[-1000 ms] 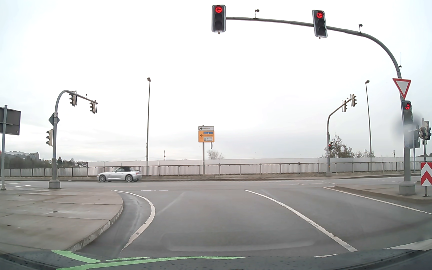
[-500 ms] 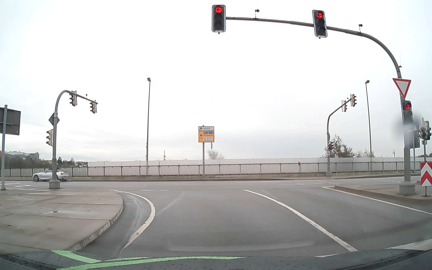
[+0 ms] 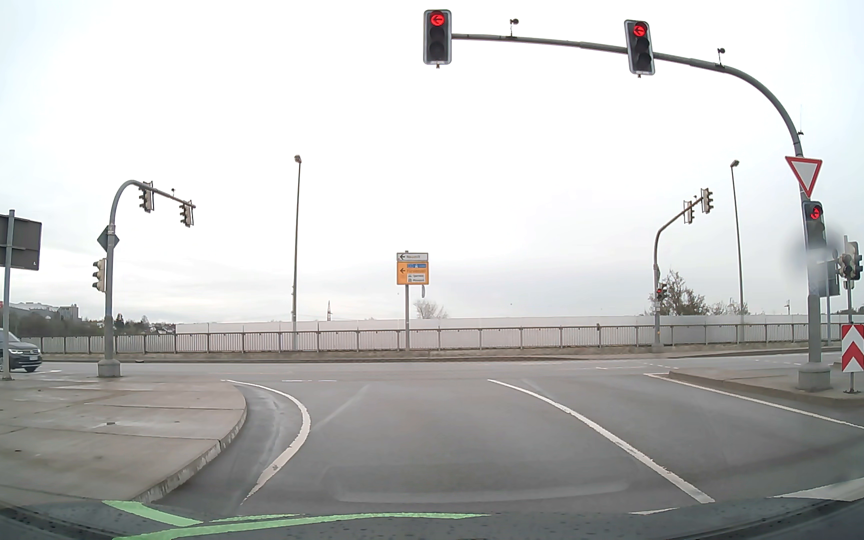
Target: Follow the waypoints while adhering to traffic rules and regulations
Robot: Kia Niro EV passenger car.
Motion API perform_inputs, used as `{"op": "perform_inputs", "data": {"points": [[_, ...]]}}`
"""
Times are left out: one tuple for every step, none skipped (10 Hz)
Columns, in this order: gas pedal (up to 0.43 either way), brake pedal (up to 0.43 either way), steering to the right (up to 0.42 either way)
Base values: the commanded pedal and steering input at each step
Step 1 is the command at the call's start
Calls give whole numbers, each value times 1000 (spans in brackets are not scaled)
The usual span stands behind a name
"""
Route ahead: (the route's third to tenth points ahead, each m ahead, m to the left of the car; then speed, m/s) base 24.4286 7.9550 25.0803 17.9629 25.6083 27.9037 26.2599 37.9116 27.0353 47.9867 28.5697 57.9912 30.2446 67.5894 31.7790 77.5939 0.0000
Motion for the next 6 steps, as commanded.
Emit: {"op": "perform_inputs", "data": {"points": [[0,378,-14],[0,384,-14],[0,378,-14],[0,378,-14],[0,384,-14],[0,384,-13]]}}
